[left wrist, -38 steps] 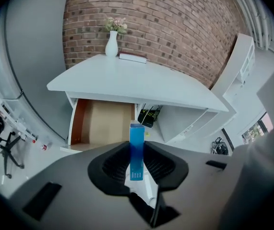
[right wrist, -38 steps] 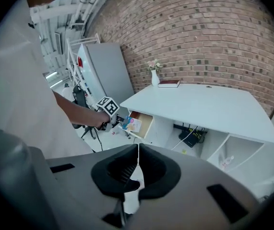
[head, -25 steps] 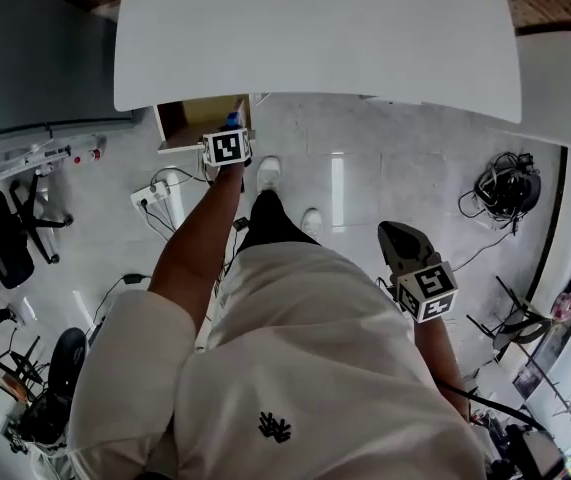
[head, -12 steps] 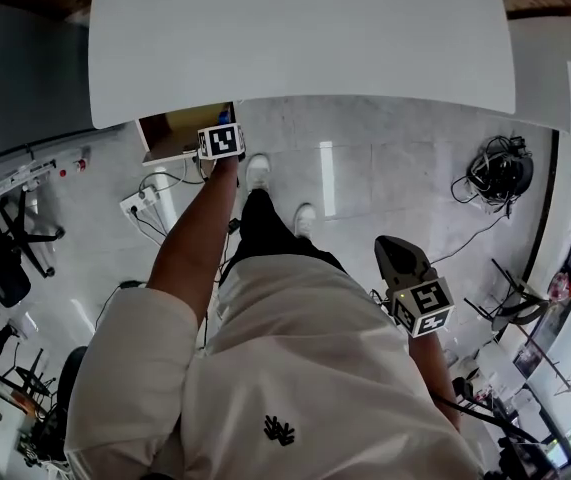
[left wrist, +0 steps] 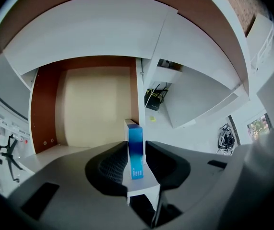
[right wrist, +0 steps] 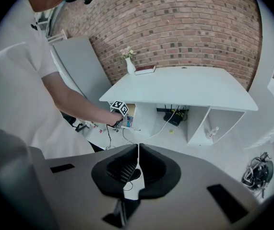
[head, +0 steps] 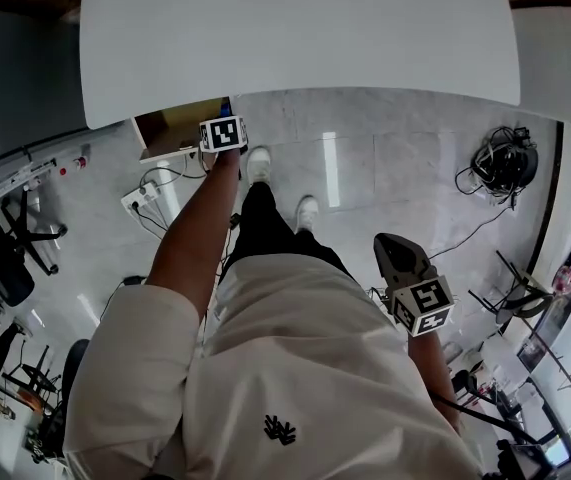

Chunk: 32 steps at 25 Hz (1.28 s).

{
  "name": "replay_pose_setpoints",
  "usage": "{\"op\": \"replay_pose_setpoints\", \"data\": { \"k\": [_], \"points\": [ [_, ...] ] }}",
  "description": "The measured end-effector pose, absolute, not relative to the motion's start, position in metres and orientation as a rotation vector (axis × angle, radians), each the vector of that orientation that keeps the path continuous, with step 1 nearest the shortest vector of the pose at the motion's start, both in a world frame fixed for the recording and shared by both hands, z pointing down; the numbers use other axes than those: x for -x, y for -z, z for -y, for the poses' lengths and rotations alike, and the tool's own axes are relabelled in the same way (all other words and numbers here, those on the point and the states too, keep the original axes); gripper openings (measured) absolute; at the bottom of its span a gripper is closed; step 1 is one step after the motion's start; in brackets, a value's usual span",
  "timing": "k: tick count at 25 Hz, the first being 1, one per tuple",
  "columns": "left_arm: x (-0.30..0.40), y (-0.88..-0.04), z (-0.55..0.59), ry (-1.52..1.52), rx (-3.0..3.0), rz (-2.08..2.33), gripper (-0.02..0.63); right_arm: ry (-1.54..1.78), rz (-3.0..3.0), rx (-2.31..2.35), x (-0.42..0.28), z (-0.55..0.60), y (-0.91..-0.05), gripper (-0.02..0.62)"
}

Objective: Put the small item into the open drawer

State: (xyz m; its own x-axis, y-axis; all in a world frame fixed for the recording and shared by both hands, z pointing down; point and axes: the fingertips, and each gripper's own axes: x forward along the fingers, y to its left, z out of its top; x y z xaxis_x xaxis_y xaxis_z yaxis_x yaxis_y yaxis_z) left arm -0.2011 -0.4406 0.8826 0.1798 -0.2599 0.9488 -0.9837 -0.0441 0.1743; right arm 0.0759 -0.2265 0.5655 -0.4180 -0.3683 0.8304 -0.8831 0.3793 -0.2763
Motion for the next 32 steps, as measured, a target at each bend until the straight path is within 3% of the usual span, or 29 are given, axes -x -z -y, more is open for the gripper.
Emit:
{"op": "replay_pose_setpoints", "data": {
  "k": [12, 25, 32],
  "points": [
    [0.207, -0.851, 0.427, -0.915, -1.548, 1.316, 0.149, -0.922, 2.049, -1.034, -0.08, 0.217, -0.563, 0.032],
    [0.171, -0.731, 0.331, -0.818, -1.718, 1.35, 0.146, -0.817, 2.235, -0.974, -0.107, 0.155, -0.534, 0.032],
    [0.117, -0.651, 0.245, -0.619, -1.811, 1.329, 0.07, -0.723, 2.322, -0.89, -0.141, 0.106, -0.523, 0.032]
  ]
}}
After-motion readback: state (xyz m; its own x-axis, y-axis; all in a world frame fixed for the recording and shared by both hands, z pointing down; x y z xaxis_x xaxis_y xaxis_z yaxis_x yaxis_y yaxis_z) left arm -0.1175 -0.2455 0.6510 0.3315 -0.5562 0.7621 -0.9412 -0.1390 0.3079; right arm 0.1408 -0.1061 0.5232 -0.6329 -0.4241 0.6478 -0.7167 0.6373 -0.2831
